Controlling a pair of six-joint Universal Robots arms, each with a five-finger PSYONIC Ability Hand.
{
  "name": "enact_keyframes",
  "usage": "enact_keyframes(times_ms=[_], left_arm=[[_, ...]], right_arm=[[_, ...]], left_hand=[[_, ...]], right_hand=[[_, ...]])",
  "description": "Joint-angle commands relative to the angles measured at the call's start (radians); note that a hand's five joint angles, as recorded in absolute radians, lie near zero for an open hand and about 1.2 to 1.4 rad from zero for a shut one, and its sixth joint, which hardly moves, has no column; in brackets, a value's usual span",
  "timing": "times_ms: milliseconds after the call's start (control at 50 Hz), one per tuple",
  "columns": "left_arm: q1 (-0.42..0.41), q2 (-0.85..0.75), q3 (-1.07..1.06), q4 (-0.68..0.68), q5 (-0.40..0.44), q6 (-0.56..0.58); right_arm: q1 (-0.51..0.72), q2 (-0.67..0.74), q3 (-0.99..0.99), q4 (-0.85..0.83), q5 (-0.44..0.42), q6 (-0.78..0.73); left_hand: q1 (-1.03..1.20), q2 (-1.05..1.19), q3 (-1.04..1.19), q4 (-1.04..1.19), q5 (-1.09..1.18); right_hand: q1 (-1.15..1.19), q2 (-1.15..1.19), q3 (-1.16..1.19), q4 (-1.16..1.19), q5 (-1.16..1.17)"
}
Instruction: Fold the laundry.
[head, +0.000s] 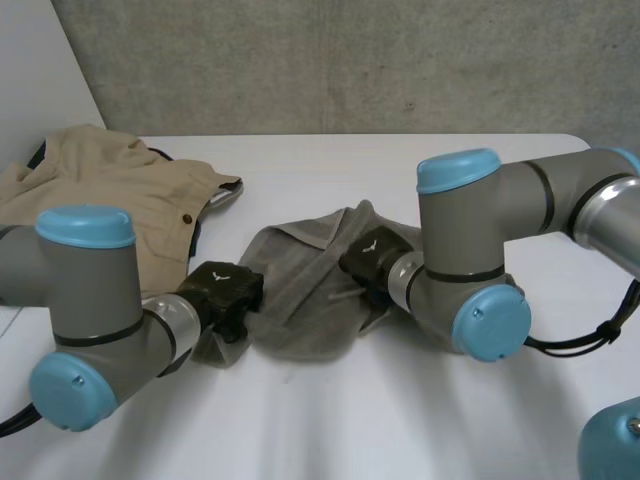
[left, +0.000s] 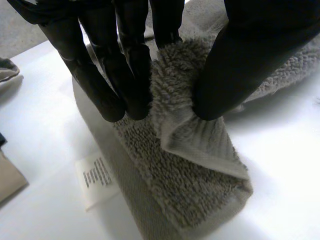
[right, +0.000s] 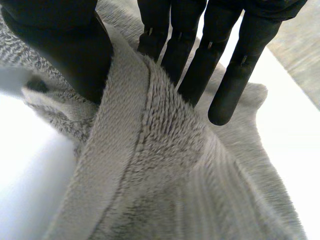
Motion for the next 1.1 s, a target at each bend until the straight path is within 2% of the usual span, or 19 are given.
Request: enact_keyframes(times_ms=[20,100,160,260,320,420,520,600,640,700,720,760,780,860,960,1100], left_arm=[[-0.005,-0.005,0.077,0.0,-0.042,-0.011],[0.027,0.082,0.099,0.012,-0.091,-0.034],[0.051,0.153,0.094,0.022,-0.104,-0.04],[0.068,0.271,0.067,0.02,-0.088,-0.02],[0.053,0.265,0.054,0.005,-0.052,0.03],[0.027,0.192,0.065,-0.023,-0.032,0.109],[0.032,0.067,0.157,-0.02,-0.082,0.167],[0.051,-0.022,0.315,-0.023,-0.16,0.228],[0.051,-0.025,0.435,-0.014,-0.186,0.244],[0.047,0.0,0.562,0.017,-0.177,0.236],[0.044,0.027,0.633,0.052,-0.168,0.218],[0.039,0.061,0.695,0.097,-0.168,0.189],[0.035,0.094,0.743,0.138,-0.174,0.154],[0.015,0.141,0.797,0.201,-0.197,0.078],[0.022,0.145,0.754,0.177,-0.219,0.076],[0.087,0.144,0.492,0.167,-0.245,0.106]], right_arm=[[-0.047,-0.152,0.055,-0.072,-0.003,0.02],[-0.15,-0.334,0.166,-0.106,-0.035,0.055],[-0.215,-0.408,0.234,-0.127,-0.077,0.055],[-0.375,-0.511,0.372,-0.144,-0.195,-0.01],[-0.42,-0.525,0.426,-0.107,-0.268,-0.067],[-0.44,-0.505,0.478,-0.037,-0.337,-0.15],[-0.443,-0.424,0.474,-0.023,-0.321,-0.261],[-0.437,-0.335,0.376,-0.092,-0.264,-0.285],[-0.423,-0.289,0.257,-0.183,-0.217,-0.256],[-0.413,-0.262,0.135,-0.312,-0.164,-0.192],[-0.408,-0.261,0.065,-0.424,-0.128,-0.125],[-0.405,-0.267,0.014,-0.522,-0.106,-0.06],[-0.405,-0.281,-0.003,-0.635,-0.094,0.013],[-0.403,-0.356,0.027,-0.884,-0.112,0.185],[-0.428,-0.402,0.121,-1.024,-0.156,0.317],[-0.492,-0.387,0.252,-0.989,-0.252,0.325]], left_hand=[[0.277,0.271,0.277,0.271,0.283],[0.277,0.271,0.277,0.271,0.283],[0.277,0.271,0.277,0.271,0.283],[0.277,0.271,0.277,0.271,0.283],[0.277,0.271,0.277,0.271,0.283],[0.277,0.271,0.277,0.271,0.283],[0.277,0.271,0.277,0.271,0.283],[0.277,0.271,0.277,0.271,0.283],[0.277,0.271,0.277,0.271,0.283],[0.277,0.271,0.277,0.271,0.283],[0.277,0.271,0.277,0.271,0.283],[0.277,0.271,0.277,0.271,0.283],[0.277,0.271,0.277,0.271,0.283],[0.277,0.271,0.277,0.271,0.283],[0.277,0.271,0.277,0.271,0.283],[0.277,0.271,0.277,0.271,0.283]], right_hand=[[0.304,0.223,0.224,0.209,0.26],[0.304,0.223,0.224,0.209,0.26],[0.304,0.223,0.224,0.209,0.26],[0.304,0.223,0.224,0.209,0.26],[0.304,0.223,0.224,0.209,0.26],[0.304,0.223,0.224,0.209,0.26],[0.304,0.223,0.224,0.209,0.26],[0.304,0.223,0.224,0.209,0.26],[0.304,0.223,0.224,0.209,0.26],[0.304,0.223,0.224,0.209,0.26],[0.304,0.223,0.224,0.209,0.26],[0.304,0.223,0.224,0.209,0.26],[0.304,0.223,0.224,0.209,0.26],[0.304,0.223,0.224,0.209,0.26],[0.304,0.223,0.224,0.209,0.26],[0.304,0.223,0.224,0.209,0.26]])
